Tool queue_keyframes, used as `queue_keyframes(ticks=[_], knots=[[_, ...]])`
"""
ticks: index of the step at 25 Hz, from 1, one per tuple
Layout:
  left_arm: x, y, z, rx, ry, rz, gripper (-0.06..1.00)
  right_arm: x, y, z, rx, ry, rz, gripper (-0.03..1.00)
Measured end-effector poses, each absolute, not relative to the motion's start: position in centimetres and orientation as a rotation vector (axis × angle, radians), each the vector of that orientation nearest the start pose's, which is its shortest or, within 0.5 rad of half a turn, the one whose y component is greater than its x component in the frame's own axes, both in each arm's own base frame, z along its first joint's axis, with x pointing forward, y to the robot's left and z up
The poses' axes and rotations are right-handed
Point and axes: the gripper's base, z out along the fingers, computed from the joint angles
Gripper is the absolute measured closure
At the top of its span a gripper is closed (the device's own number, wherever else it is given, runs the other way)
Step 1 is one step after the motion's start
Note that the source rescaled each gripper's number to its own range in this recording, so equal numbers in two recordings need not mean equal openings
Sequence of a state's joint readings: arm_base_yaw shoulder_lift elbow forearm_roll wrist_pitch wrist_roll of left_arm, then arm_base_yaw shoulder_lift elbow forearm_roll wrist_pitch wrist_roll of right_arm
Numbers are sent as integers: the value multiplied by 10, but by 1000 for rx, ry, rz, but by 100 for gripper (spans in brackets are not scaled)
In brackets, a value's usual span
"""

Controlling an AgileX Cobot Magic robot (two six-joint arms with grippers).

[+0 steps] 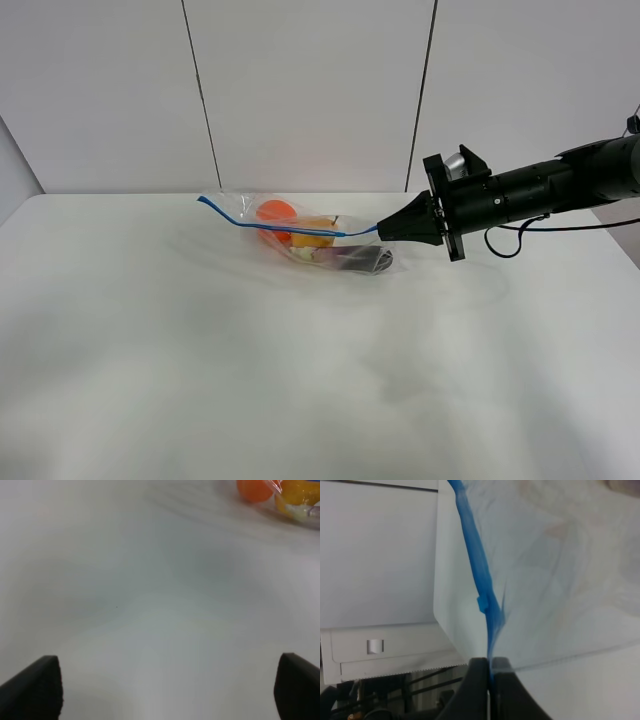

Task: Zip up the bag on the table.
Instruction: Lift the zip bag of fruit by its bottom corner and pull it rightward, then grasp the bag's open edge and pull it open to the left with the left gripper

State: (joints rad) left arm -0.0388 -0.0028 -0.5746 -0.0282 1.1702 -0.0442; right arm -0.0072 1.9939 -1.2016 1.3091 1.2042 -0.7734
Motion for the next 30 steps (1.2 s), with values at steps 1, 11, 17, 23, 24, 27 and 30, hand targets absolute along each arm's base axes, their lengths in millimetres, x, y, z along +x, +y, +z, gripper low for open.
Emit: queue_keyframes(ticks=[1, 11, 17, 23, 24, 27, 30], knots=[[-19, -2, 289, -1, 2077, -84, -6, 367, 79, 181, -12, 2524, 1604, 97], [-9, -2, 310, -2, 2055, -85, -6, 365, 78, 178, -35, 2581, 1570, 97], [55, -6, 360, -4, 2066, -116, -6, 364, 78, 178, -35, 2582, 1570, 97], [144, -17, 383, 67, 2108, -186, -6, 364, 78, 178, -35, 2582, 1570, 97], [159, -19, 383, 88, 2119, -196, -6, 364, 78, 178, -35, 2582, 1570, 97], [200, -26, 377, 143, 2148, -254, -6, 364, 78, 177, -36, 2583, 1569, 97], [235, -33, 363, 189, 2163, -305, -6, 364, 78, 177, -36, 2583, 1569, 97]])
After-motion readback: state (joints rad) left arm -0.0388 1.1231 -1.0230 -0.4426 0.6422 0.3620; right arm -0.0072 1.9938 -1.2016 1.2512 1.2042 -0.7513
